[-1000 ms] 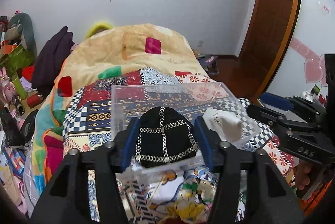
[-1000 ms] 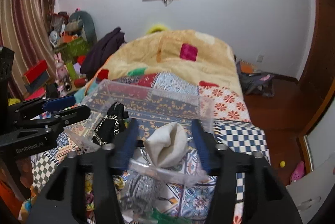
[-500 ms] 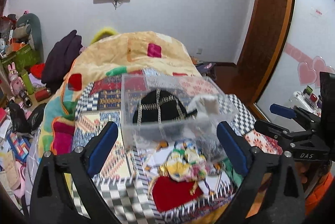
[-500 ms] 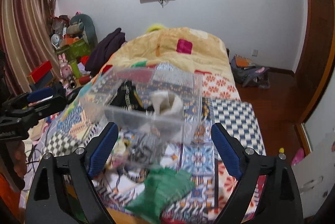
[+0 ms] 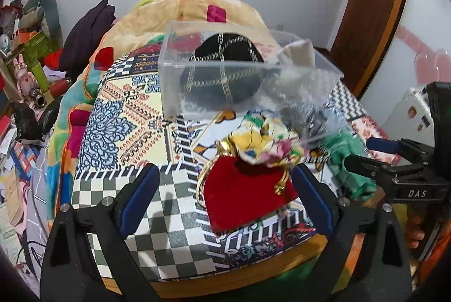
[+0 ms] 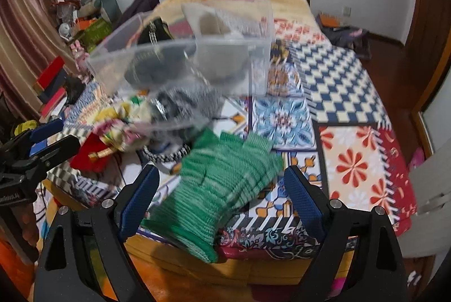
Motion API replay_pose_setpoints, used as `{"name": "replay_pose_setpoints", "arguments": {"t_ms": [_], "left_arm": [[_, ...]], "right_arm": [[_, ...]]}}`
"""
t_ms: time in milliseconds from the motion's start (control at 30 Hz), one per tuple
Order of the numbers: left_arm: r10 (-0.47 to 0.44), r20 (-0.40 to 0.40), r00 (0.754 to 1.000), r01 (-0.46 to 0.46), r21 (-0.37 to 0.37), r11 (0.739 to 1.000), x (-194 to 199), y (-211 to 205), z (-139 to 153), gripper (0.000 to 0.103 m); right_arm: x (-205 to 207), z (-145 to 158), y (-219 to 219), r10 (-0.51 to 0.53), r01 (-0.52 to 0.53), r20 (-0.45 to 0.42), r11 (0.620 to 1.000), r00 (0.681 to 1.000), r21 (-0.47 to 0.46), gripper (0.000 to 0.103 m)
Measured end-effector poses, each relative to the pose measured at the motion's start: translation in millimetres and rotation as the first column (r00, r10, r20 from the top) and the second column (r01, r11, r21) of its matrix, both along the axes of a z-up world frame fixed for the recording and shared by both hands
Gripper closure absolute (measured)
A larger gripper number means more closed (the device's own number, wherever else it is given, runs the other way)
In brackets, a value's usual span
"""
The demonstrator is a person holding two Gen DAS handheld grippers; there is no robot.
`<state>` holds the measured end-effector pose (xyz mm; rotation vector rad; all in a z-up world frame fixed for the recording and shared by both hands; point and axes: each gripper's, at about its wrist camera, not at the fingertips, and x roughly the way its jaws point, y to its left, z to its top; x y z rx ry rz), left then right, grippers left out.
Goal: Organize soft objects
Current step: 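Grasp the green knit glove with the right tool while the left tool grasps the red velvet pouch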
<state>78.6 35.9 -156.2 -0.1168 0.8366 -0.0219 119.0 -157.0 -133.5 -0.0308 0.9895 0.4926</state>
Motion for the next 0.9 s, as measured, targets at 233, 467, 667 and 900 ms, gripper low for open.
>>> {"name": "replay_pose_setpoints", "arguments": {"t_ms": [233,467,667,900], "left_arm": [[-0.005,-0.064,0.998,0.005,0.008,1.0,5.1,-0.6,-24.3,0.041],[0.012,-0.063,0.998,-0.012,-0.006,1.0,3.7,13.6,-27.8,0.081],[0.031,-0.029,0.999,-0.032,-0.038,0.999,-0.1,25.3,-17.4,0.096],[0.074,0.065,0.995,-0.07,-0.053,0.996,-9.3,37.3,12.2,0.097]], "right_arm": [[-2.3,-5.8,1.2,0.02,-0.02,-0.011,1.0,1.0,-0.013,0.049],[-7.1,-2.3,3.9,0.027,-0.027,0.014,1.0,1.0,-0.014,0.077],[-6.9,8.8,-2.4,-0.006,0.006,0.056,1.0,0.998,-0.007,0.088],[-10.3,31.1,-10.2,-0.037,0.034,0.131,0.999,0.991,0.03,0.091]]}}
